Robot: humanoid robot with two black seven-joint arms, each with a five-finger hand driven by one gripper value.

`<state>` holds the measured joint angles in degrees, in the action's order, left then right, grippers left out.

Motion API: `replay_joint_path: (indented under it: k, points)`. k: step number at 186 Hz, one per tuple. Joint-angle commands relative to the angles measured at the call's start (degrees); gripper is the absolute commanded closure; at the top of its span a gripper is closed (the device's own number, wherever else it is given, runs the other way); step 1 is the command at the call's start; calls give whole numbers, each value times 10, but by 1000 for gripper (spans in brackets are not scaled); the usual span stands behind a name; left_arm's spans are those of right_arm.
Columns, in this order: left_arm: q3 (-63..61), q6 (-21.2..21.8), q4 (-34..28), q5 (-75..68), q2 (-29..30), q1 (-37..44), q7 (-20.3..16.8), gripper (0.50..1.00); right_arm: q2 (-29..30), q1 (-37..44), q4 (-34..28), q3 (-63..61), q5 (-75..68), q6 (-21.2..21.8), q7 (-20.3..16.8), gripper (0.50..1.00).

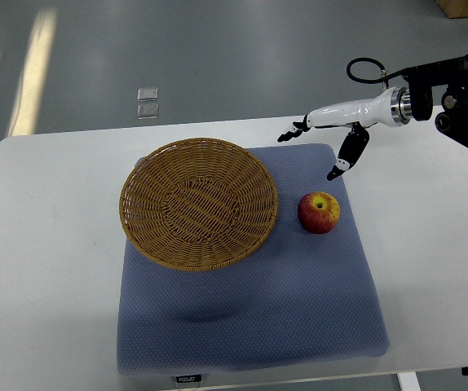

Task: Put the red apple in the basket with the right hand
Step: 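Swing the right hand over the mat, fingers opening toward the apple, then lower the open right hand around the red apple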

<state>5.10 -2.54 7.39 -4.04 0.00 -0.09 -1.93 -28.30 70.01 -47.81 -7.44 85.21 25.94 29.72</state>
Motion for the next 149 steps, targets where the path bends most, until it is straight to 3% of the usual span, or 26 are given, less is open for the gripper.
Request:
replay_joint_path:
  k: [1, 149]
  points:
    - [0, 0, 0, 0, 0, 0, 0, 500, -7, 0, 0, 24, 7, -3, 3, 576]
    - [0, 0, 0, 0, 0, 0, 0, 500, -5, -58, -18, 53, 30, -42, 13, 576]
